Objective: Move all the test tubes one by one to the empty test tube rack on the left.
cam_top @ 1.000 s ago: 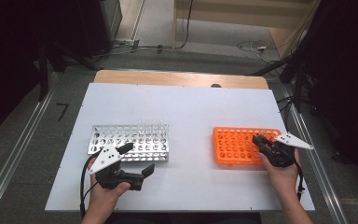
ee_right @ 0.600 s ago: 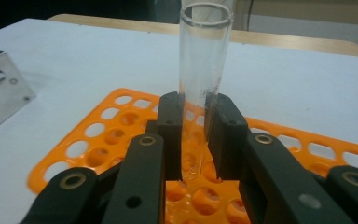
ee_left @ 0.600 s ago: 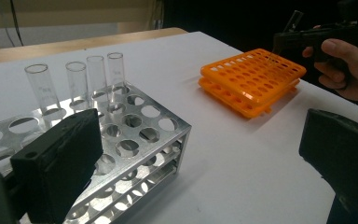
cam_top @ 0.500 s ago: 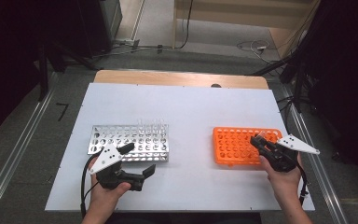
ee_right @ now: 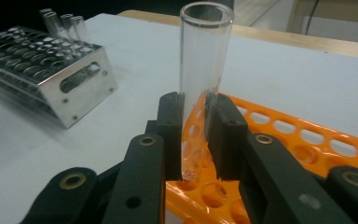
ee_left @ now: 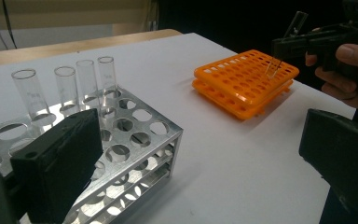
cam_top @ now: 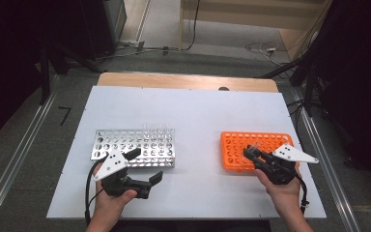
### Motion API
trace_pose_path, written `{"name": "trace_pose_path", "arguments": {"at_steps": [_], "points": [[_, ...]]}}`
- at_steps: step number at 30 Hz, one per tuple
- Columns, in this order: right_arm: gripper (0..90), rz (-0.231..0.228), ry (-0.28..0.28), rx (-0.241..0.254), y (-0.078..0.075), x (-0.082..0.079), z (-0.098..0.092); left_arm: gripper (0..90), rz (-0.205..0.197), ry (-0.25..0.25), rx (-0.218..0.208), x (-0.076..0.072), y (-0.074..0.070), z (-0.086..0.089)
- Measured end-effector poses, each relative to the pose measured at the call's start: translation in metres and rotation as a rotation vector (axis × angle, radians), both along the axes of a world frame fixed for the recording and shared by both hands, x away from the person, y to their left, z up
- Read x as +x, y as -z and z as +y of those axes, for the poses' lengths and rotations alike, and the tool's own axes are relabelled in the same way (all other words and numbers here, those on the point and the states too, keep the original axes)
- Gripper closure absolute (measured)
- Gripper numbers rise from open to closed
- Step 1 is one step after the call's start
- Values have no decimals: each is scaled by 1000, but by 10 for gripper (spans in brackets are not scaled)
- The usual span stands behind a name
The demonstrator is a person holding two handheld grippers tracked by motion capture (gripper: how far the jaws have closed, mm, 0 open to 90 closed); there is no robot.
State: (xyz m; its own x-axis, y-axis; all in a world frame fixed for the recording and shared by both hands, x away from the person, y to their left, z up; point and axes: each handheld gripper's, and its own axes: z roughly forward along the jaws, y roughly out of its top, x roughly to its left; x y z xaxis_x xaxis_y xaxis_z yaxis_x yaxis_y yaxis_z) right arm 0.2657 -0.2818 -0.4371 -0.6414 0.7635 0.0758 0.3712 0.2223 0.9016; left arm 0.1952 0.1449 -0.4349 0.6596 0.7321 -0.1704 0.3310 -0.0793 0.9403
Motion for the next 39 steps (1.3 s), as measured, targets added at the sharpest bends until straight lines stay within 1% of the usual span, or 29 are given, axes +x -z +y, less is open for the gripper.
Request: {"name": "trace_pose_path", "arguments": {"at_steps": [2,7,10,16,18,22,29,32,33,38,39], "points": [[740,9,-24,0,0,-3,6,0,-3,3,-2,0,0,-1],[739,8,-77,-7,0,-8,20,0,-5,10,-6,-1,-2,-4],[740,16,-111,-4,1,-12,29,0,-7,17,-9,-1,-3,-7],[740,23,-175,-16,3,-20,46,0,-11,33,-16,-1,-5,-13],[740,28,-200,-9,3,-23,52,0,-12,36,-14,-2,-5,-15],[741,32,-235,-8,4,-27,63,0,-14,46,-22,-2,-6,-18],[741,32,-290,-26,6,-34,80,0,-11,77,-34,-2,-8,-31],[741,34,-309,-30,8,-36,86,9,-10,96,-34,-2,-9,-38],[741,35,-312,-30,8,-37,88,18,-8,93,-33,-2,-9,-41],[741,40,-344,-46,11,-42,100,83,3,102,-30,-3,-9,-53],[741,40,-352,-47,11,-43,102,99,3,104,-20,-3,-9,-56]]}}
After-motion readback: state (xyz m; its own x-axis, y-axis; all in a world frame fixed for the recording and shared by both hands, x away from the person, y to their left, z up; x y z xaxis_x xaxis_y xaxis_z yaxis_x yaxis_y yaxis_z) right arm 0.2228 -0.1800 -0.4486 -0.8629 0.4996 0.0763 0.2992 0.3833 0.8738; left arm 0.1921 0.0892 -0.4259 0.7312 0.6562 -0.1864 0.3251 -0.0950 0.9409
